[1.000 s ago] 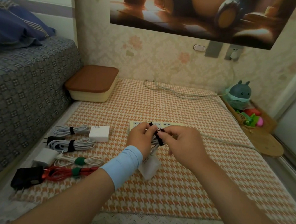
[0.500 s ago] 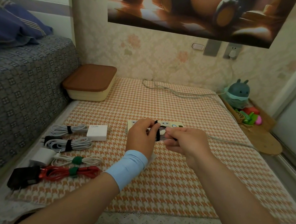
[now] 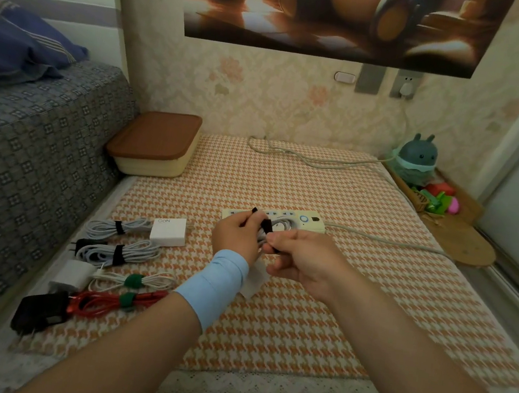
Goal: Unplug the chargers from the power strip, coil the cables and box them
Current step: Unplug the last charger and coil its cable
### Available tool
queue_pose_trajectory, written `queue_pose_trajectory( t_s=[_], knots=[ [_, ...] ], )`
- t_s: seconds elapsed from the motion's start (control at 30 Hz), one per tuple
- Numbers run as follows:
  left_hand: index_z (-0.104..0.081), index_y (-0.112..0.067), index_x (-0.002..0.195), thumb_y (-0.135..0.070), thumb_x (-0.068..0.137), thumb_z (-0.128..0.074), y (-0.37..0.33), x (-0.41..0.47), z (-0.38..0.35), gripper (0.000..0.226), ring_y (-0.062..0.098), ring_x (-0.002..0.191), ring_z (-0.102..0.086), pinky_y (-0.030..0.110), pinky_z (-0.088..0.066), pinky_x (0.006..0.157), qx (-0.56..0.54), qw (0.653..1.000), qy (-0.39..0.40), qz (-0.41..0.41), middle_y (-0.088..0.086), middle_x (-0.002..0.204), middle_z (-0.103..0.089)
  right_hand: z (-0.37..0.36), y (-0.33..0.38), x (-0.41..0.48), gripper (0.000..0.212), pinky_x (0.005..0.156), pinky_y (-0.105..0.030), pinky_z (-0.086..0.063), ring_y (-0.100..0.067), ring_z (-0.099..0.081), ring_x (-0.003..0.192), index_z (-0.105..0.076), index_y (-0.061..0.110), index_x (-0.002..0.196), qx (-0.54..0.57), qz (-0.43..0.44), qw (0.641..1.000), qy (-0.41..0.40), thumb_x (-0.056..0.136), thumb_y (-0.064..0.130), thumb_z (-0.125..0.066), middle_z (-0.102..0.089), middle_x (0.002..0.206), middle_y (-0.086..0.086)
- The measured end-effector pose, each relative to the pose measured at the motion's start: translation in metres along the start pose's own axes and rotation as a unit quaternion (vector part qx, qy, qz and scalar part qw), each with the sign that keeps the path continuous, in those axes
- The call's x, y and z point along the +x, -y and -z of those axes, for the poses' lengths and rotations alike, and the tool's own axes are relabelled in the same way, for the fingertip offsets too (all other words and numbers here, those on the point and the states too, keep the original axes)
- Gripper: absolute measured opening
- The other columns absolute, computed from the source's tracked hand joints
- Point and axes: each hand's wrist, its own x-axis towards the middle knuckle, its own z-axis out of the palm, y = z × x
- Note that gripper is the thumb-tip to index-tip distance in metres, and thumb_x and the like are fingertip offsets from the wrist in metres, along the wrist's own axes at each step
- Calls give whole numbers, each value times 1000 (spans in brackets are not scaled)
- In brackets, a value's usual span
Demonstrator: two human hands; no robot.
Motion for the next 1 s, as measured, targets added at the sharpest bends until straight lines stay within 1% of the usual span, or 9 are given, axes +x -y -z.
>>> queue_pose_trajectory(
  t_s=[0.13, 0.27, 0.37, 0.47, 0.57, 0.7, 0.77, 0.9, 1.0],
  knots=[
    [-66, -30, 63, -35, 94, -58, -2, 5, 11, 32, 26, 74, -59, 40, -53, 72, -16, 998, 15, 66, 12, 82, -70, -6, -4, 5, 11, 58, -35, -60, -14, -55, 44, -73, 0, 99, -19, 20, 1000, 2, 96, 9, -68, -74, 80, -9],
    [-73, -23, 88, -40, 96, -55, -2, 8, 18, 26, 27, 84, -65, 34, -53, 72, -40, 992, 44, 111, 7, 89, -71, -8, -6, 7, 13, 58, -36, -60, -14, -53, 42, -73, -1, 97, -36, 19, 999, -2, 95, 12, -69, -74, 77, -7],
    [-69, -29, 82, -39, 97, -54, -2, 4, 16, 23, 19, 77, -63, 29, -48, 67, -92, 984, 49, 144, -1, 83, -68, -5, -4, 7, 15, 61, -40, -63, -15, -52, 43, -74, -1, 90, -60, 27, 998, -15, 94, 14, -72, -74, 75, -7],
    [-73, -32, 71, -41, 95, -57, 0, 2, 13, 30, 31, 86, -69, 45, -58, 79, -143, 973, 58, 170, 5, 87, -74, 0, -3, 8, 18, 62, -43, -64, -16, -54, 44, -76, 1, 85, -107, 62, 992, -39, 93, 17, -74, -76, 76, -8],
    [-77, -31, 68, -39, 95, -58, 3, 2, 10, 34, 34, 89, -70, 54, -57, 81, -168, 968, 72, 172, 8, 87, -76, 6, -3, 10, 19, 58, -41, -63, -19, -56, 42, -78, 3, 80, -149, 96, 982, -63, 90, 19, -77, -76, 74, -8],
    [-77, -23, 88, -37, 96, -58, 4, 1, 8, 25, 33, 94, -70, 49, -57, 84, -192, 966, 100, 145, 9, 96, -75, 20, -4, 12, 23, 51, -30, -57, -20, -60, 44, -77, 9, 71, -231, 185, 951, -90, 85, 26, -81, -73, 62, -2],
    [-74, -16, 101, -36, 98, -54, 2, 1, 10, 28, 30, 95, -70, 45, -57, 84, -192, 964, 129, 133, 10, 100, -75, 29, -5, 14, 23, 53, -31, -56, -21, -61, 47, -76, 9, 70, -254, 222, 939, -63, 85, 25, -81, -70, 58, -7],
    [-67, -11, 116, -34, 100, -51, -2, 2, 17, 33, 27, 100, -69, 38, -55, 80, -207, 952, 184, 129, 11, 110, -72, 40, -2, 19, 7, 59, -34, -57, -20, -63, 54, -76, 6, 79, -214, 245, 946, 16, 85, 3, -77, -70, 69, -24],
    [-67, -9, 116, -35, 99, -51, -4, 4, 21, 35, 24, 88, -70, 35, -54, 73, -213, 950, 189, 125, 12, 104, -73, 37, -1, 21, 7, 60, -31, -57, -18, -63, 56, -77, 7, 80, -191, 272, 943, 18, 83, 0, -78, -73, 76, -20]
  ],
)
